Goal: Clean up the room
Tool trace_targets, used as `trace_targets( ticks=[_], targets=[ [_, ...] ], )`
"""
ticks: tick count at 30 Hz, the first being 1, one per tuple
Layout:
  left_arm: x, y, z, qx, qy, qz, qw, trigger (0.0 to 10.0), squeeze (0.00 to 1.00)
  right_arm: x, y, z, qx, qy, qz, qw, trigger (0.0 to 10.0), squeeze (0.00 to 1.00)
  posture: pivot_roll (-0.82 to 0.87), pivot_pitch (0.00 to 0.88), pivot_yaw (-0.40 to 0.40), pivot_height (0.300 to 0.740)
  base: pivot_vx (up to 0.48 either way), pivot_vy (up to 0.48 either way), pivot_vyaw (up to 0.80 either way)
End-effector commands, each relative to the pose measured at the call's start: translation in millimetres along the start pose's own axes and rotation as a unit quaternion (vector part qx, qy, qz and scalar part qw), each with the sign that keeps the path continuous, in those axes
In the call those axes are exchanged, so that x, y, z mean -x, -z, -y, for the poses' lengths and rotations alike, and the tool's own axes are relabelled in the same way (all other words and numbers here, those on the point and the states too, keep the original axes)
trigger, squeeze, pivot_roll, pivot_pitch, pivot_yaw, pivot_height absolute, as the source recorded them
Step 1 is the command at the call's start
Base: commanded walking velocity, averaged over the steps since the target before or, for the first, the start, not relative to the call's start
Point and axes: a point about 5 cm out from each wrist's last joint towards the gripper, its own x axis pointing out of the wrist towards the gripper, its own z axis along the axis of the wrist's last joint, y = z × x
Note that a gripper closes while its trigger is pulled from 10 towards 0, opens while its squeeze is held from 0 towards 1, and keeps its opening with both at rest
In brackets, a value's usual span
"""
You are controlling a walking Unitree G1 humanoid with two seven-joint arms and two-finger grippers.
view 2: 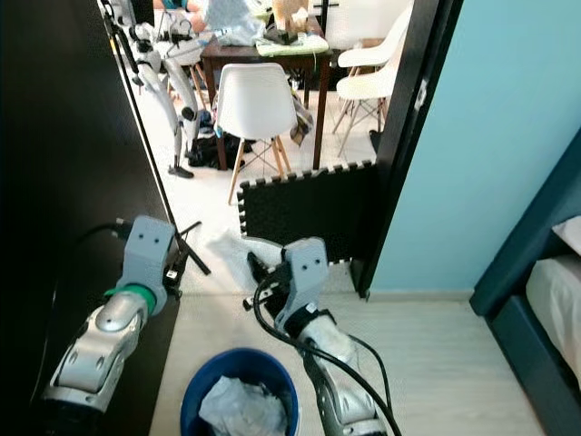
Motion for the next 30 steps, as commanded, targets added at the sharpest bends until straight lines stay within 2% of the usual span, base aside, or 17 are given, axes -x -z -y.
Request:
trace_targets(
  ticks=[1, 4, 6, 9, 12, 14, 15, 16, 18, 19, 20, 21, 30],
  targets=[
    [5.9, 19.7, -2.1, -0.014, 0.011, -0.043, 0.999, 10.0, 0.00, -5.6, 19.5, -2.6, -0.010, -0.020, -0.061, 0.998, 10.0, 0.00, -0.10, 0.044, 0.097, 0.714, 0.000, 0.000, 0.00],
    [10.6, 26.1, -4.2, -0.019, 0.018, -0.054, 0.998, 10.0, 0.00, -8.8, 25.5, -4.0, -0.006, -0.035, -0.076, 0.997, 10.0, 0.00, -0.08, 0.055, 0.096, 0.714, 0.000, 0.000, 0.00],
    [24.3, 38.3, -11.5, -0.032, 0.032, -0.076, 0.996, 10.0, 0.00, -16.0, 43.9, -5.1, -0.018, -0.048, -0.122, 0.991, 10.0, 0.00, -0.04, 0.091, 0.087, 0.714, 0.000, 0.000, 0.00],
    [27.9, 41.3, -13.2, -0.035, 0.036, -0.082, 0.995, 10.0, 0.00, -17.3, 48.6, -5.7, -0.024, -0.051, -0.135, 0.989, 10.0, 0.00, -0.04, 0.091, 0.087, 0.714, 0.000, 0.000, 0.00],
    [40.3, 48.5, -18.7, -0.044, 0.043, -0.094, 0.994, 10.0, 0.00, -18.5, 60.6, -8.3, -0.027, -0.057, -0.165, 0.984, 10.0, 0.00, 0.01, 0.132, 0.075, 0.714, 0.000, 0.000, 0.00],
    [54.8, 55.3, -23.2, -0.052, 0.048, -0.109, 0.992, 10.0, 0.00, -16.2, 76.1, -10.4, -0.015, -0.055, -0.206, 0.977, 10.0, 0.13, 0.06, 0.163, 0.069, 0.714, 0.000, 0.000, 0.00],
    [59.2, 56.8, -23.9, -0.054, 0.050, -0.112, 0.991, 10.0, 0.00, -14.7, 80.7, -11.1, -0.012, -0.054, -0.218, 0.974, 10.0, 0.13, 0.06, 0.165, 0.068, 0.714, 0.000, 0.000, 0.00],
    [62.9, 57.4, -24.2, -0.055, 0.050, -0.115, 0.991, 10.0, 0.00, -13.2, 85.1, -11.2, -0.006, -0.051, -0.229, 0.972, 10.0, 0.23, 0.07, 0.170, 0.066, 0.714, 0.000, 0.000, 0.00],
    [64.8, 57.6, -24.3, -0.056, 0.050, -0.116, 0.990, 10.0, 0.00, -12.4, 87.5, -11.2, -0.003, -0.050, -0.234, 0.971, 10.0, 0.23, 0.07, 0.170, 0.066, 0.714, 0.000, 0.000, 0.00],
    [66.6, 57.6, -24.4, -0.057, 0.050, -0.117, 0.990, 10.0, 0.00, -11.8, 89.8, -11.6, -0.004, -0.047, -0.237, 0.970, 10.0, 0.48, 0.08, 0.178, 0.066, 0.714, 0.000, 0.000, 0.00],
    [66.6, 57.6, -24.4, -0.057, 0.050, -0.117, 0.990, 10.0, 0.00, -11.8, 89.8, -11.6, -0.004, -0.047, -0.237, 0.970, 10.0, 0.48, 0.08, 0.178, 0.066, 0.714, 0.000, 0.000, 0.00],
    [69.0, 57.2, -24.6, -0.057, 0.051, -0.119, 0.990, 10.0, 0.00, -11.9, 91.3, -12.0, -0.006, -0.043, -0.237, 0.971, 10.0, 1.00, 0.09, 0.183, 0.068, 0.714, 0.000, 0.000, 0.00],
    [71.3, 52.4, -22.4, -0.061, 0.058, -0.118, 0.989, 10.0, 0.00, -16.3, 88.4, -8.3, -0.012, -0.021, -0.217, 0.976, 10.0, 1.00, 0.08, 0.188, 0.076, 0.714, 0.000, 0.000, 0.00]
  ],
)
